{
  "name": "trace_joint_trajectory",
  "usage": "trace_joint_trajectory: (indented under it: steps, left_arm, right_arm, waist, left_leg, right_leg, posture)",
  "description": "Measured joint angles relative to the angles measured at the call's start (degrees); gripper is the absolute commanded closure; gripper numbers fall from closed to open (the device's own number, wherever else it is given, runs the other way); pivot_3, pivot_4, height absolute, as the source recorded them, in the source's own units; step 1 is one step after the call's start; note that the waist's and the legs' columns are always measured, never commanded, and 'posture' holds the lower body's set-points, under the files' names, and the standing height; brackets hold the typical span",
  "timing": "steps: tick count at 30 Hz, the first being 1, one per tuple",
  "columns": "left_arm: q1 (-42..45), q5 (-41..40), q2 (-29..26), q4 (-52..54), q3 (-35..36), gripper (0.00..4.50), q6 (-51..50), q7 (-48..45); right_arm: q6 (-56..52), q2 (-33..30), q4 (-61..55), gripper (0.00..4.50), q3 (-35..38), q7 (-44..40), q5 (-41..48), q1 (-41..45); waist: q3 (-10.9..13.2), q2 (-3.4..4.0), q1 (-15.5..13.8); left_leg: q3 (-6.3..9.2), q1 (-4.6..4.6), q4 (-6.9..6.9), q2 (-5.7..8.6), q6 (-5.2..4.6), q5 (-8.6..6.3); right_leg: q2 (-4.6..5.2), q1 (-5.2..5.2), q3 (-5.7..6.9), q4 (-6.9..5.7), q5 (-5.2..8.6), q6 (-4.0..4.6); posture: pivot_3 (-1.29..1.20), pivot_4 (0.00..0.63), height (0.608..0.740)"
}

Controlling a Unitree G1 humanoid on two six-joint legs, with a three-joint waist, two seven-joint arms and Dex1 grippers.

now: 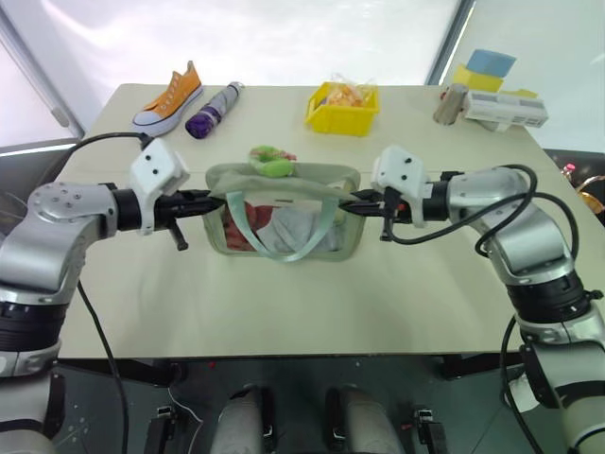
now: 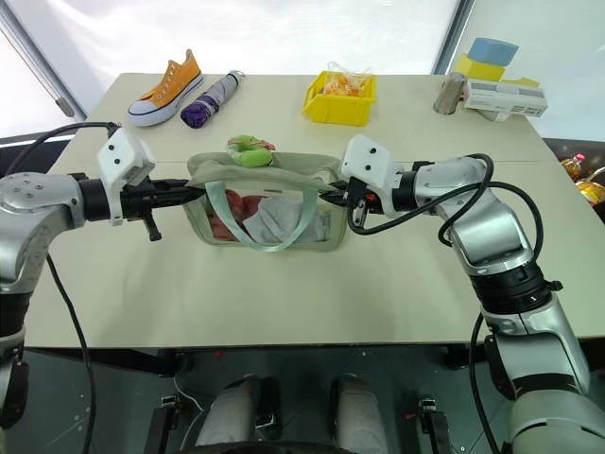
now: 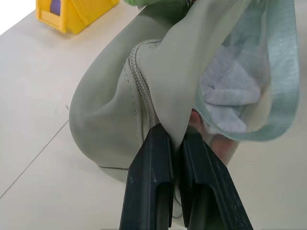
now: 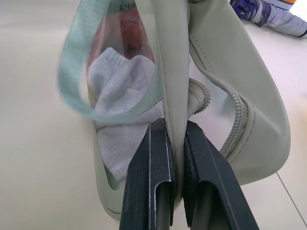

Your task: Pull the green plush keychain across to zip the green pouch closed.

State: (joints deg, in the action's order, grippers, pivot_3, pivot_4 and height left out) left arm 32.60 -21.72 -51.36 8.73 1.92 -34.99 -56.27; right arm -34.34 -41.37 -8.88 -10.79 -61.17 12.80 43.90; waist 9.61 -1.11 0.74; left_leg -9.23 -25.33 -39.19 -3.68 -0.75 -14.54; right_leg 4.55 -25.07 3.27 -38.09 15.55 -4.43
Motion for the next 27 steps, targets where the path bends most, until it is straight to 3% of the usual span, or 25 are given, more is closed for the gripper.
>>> trace_joint_trajectory:
  steps: [4,8,16,21,27]
  left_arm:
    - [0.3,0.9,0.0,0.0,-0.7,4.50,0.7,0.0]
    - [0.3,1.3,0.0,0.1,-0.8,4.50,0.8,0.0]
    - [0.8,2.0,0.4,0.0,-1.3,4.50,1.7,-0.2]
    - [0.9,2.3,0.6,0.0,-1.3,4.50,1.9,-0.3]
    - [-0.1,2.4,0.6,1.0,-0.8,4.50,2.0,0.1]
  right_arm:
    - [-4.2,-2.8,-0.7,1.36,0.0,-5.0,3.5,2.9]
    - [-7.8,-1.8,2.5,1.36,1.9,-7.2,7.7,11.7]
    - [-7.0,16.7,26.5,1.36,3.6,5.5,5.7,25.9]
    - [-1.1,23.4,36.9,1.36,0.6,7.6,1.9,28.3]
    - [3.1,23.9,40.1,1.36,-3.1,4.3,-2.0,28.2]
  waist:
    - [0.0,0.00,-0.1]
    - [0.0,0.01,0.0]
    - [0.0,0.02,0.1]
    - [0.0,0.02,0.0]
    - [0.0,0.02,0.2]
  left_leg:
    - [0.00,0.00,0.00,0.00,-0.01,-0.01]
    - [0.00,0.01,0.02,-0.02,-0.01,-0.01]
    - [-0.07,-0.03,0.00,0.02,0.00,0.00]
    - [-0.05,-0.09,0.02,0.01,0.00,0.00]
    - [-0.03,-0.07,0.02,0.00,0.00,0.00]
  right_leg:
    - [0.02,0.00,0.00,0.00,0.00,0.00]
    - [0.00,-0.01,0.00,0.00,0.00,0.01]
    - [0.02,-0.04,0.01,-0.02,-0.01,0.00]
    - [0.04,-0.06,0.02,-0.02,-0.01,0.00]
    - [0.03,-0.05,0.02,-0.03,-0.01,0.00]
  posture:
    - [0.00,0.150,0.740]
    - [0.00,0.150,0.740]
    - [0.00,0.150,0.740]
    - [0.00,0.150,0.740]
    - [0.00,0.150,0.740]
